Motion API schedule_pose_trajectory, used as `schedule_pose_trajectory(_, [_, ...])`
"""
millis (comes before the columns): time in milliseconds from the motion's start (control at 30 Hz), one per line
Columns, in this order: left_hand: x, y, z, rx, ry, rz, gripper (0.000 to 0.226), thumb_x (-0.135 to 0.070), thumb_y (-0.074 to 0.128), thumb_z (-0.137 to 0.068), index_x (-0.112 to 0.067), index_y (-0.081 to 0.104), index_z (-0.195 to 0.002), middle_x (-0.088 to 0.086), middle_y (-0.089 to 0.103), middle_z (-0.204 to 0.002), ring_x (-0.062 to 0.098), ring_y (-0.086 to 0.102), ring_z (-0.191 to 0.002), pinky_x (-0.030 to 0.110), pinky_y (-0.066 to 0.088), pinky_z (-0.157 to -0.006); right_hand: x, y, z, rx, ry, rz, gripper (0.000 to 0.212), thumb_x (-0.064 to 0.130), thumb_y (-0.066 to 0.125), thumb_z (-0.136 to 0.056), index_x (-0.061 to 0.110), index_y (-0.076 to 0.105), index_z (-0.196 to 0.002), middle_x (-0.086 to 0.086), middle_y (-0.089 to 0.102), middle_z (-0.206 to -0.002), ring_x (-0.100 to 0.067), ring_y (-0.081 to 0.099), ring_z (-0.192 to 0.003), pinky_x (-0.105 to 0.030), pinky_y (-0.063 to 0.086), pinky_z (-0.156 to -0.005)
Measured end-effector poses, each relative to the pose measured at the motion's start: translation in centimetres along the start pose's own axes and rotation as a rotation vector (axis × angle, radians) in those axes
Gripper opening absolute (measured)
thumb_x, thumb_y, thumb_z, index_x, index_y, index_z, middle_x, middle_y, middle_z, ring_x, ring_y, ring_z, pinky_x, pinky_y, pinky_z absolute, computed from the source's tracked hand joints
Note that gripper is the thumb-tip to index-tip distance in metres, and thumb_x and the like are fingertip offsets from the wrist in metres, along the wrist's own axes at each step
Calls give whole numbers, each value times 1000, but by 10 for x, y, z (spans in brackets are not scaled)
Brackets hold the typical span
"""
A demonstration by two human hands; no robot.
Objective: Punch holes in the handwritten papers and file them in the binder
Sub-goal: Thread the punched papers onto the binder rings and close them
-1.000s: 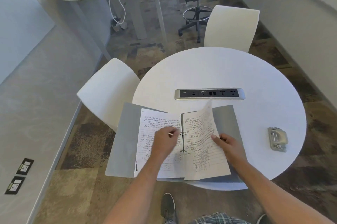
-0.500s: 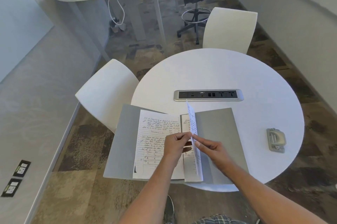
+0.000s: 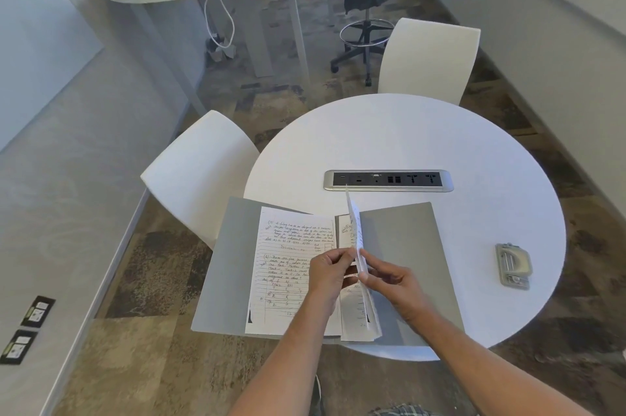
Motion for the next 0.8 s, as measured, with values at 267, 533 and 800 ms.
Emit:
schedule_pose_trajectory(267, [-44, -34, -1, -249, 258, -581, 14, -25, 66, -95, -22, 72, -83, -11, 72, -79, 2, 65, -72, 11, 46, -59, -10, -26, 0, -191, 125, 235, 28, 26, 78, -91, 28, 71, -118, 7, 81, -104, -17, 79, -94, -52, 64, -86])
schedule_pose_trajectory(533, [-93, -149, 1, -622, 322, -942, 16, -16, 54, -103, -13, 60, -88, 0, 65, -79, 9, 54, -64, 22, 35, -51, -29, -76, 5, -383, 201, 135, 15, 33, 78, -93, 18, 79, -93, -4, 82, -89, -24, 80, -80, -47, 64, -79])
schedule_pose_trajectory(800, [-77, -181, -6, -643, 263, -1235, 22, -2, 54, -96, -14, 52, -114, 8, 59, -99, 22, 56, -72, 32, 42, -52, -30, -89, 9, -407, 203, 7, 11, 19, 79, -92, 8, 81, -92, -12, 82, -88, -30, 80, -78, -31, 63, -59])
Point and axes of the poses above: each hand's wrist, its own z-axis away from the middle knuckle, its own y-axis out of the palm, x = y × z, the point moved 9 cm from there along -z, towards the middle knuckle
